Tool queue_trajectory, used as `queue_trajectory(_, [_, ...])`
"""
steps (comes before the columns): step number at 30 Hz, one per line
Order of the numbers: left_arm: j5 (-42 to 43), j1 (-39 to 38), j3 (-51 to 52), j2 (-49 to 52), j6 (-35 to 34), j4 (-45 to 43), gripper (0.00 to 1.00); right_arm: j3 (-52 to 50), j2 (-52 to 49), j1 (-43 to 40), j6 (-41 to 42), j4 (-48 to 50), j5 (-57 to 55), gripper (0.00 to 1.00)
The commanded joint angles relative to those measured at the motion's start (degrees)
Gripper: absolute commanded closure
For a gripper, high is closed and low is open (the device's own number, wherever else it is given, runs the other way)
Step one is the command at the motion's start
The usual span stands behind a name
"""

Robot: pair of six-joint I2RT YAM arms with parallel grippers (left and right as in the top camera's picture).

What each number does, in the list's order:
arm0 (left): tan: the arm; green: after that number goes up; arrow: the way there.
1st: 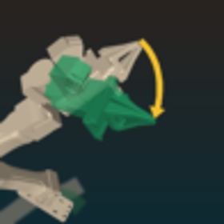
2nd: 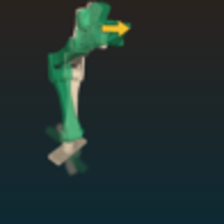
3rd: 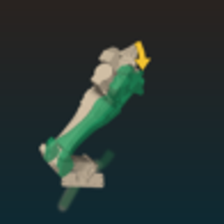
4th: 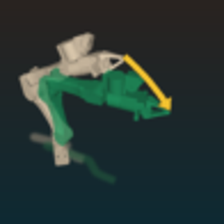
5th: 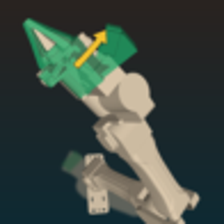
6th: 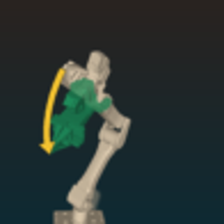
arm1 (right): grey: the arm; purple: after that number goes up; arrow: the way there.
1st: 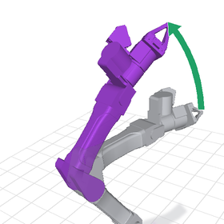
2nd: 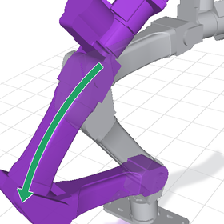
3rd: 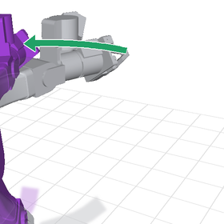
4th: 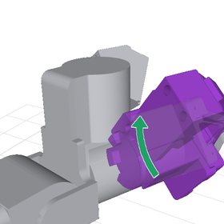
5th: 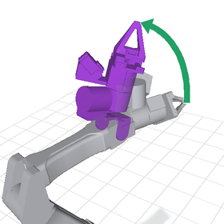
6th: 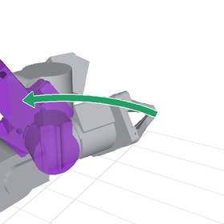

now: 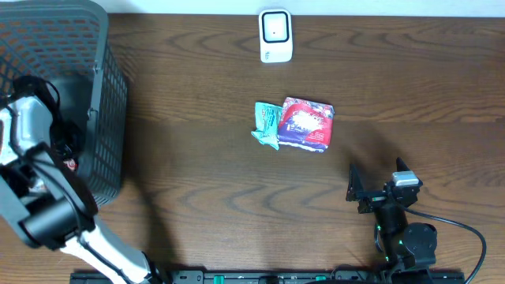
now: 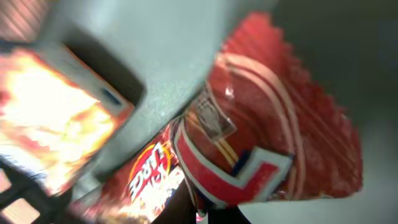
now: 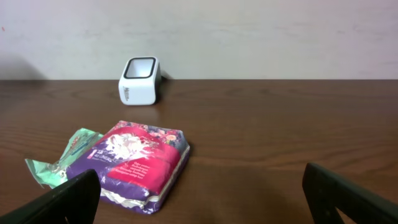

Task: Scan the item barcode
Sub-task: 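Move the left gripper back into the basket toward the red TOP bar, then grasp the red TOP bar with the left gripper and lift it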

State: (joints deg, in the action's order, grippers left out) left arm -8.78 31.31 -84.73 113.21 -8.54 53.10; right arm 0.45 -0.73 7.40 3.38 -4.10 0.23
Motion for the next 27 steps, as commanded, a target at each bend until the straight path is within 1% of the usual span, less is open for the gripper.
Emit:
queue_trajectory(1, [7.9, 0.1, -0.4, -12.0, 0.4, -3.0, 0.93, -0.2, 0.2, 0.1, -0.3, -0.2, 0.1, 0.01])
queue_trajectory(5, [14.4, 0.1, -0.4, -20.0, 0.3, -7.6, 0.93, -0.2, 0.2, 0.1, -0.3, -0.2, 0.1, 0.01])
queue_trajectory(9, [15.5, 0.1, -0.4, -24.0, 0.3, -9.4, 0.93, -0.2, 0.2, 0.1, -0.3, -0.2, 0.1, 0.01])
queue_trajectory(25, [16.3, 0.1, -0.3, -24.6, 0.4, -8.9, 0.92, -0.2, 0.2, 0.1, -0.3, -0.2, 0.1, 0.01])
queue_trajectory(26, [16.2, 0.1, -0.3, -24.5, 0.4, -9.0, 0.85, -0.2, 0.2, 0.1, -0.3, -0.2, 0.1, 0.01])
queue_trajectory(27, [15.8, 0.1, -0.3, -24.2, 0.4, -8.9, 0.55, -0.2, 0.2, 0.1, -0.3, -0.2, 0.1, 0.01])
